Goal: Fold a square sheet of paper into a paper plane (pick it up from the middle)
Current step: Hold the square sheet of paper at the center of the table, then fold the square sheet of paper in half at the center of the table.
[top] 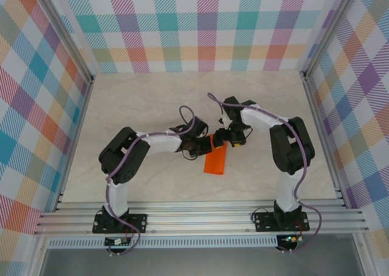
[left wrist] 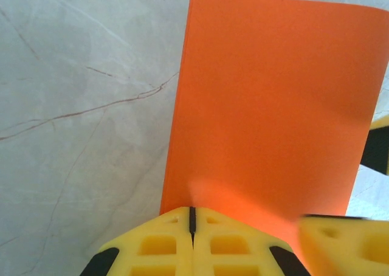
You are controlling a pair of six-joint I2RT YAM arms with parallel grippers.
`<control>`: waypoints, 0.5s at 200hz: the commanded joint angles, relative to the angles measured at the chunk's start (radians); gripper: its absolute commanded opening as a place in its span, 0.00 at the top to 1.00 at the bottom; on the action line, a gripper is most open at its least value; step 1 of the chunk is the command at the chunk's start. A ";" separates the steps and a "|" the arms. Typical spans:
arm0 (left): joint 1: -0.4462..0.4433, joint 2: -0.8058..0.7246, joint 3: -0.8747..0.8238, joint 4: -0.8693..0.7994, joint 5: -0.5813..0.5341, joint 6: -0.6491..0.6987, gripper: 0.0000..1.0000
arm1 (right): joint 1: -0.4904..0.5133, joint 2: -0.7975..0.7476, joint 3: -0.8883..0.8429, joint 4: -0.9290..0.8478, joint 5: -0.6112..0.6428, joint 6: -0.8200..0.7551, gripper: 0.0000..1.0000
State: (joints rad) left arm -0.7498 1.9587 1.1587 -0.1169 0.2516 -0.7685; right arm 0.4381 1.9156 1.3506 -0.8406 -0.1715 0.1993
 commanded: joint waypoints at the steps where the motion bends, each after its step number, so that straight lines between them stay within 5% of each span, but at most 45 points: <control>1: -0.018 0.008 -0.021 -0.095 -0.029 0.015 1.00 | -0.043 -0.114 -0.054 0.081 -0.121 0.087 0.28; 35: -0.019 0.010 -0.019 -0.087 -0.022 0.018 1.00 | -0.056 -0.152 -0.144 0.202 -0.385 0.160 0.61; 100: -0.019 0.018 -0.016 -0.090 -0.014 0.023 1.00 | -0.063 -0.098 -0.252 0.322 -0.437 0.217 0.72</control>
State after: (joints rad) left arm -0.7513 1.9587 1.1587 -0.1169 0.2497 -0.7654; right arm 0.3798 1.7939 1.1309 -0.5770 -0.5568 0.3901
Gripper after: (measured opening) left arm 0.045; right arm 0.280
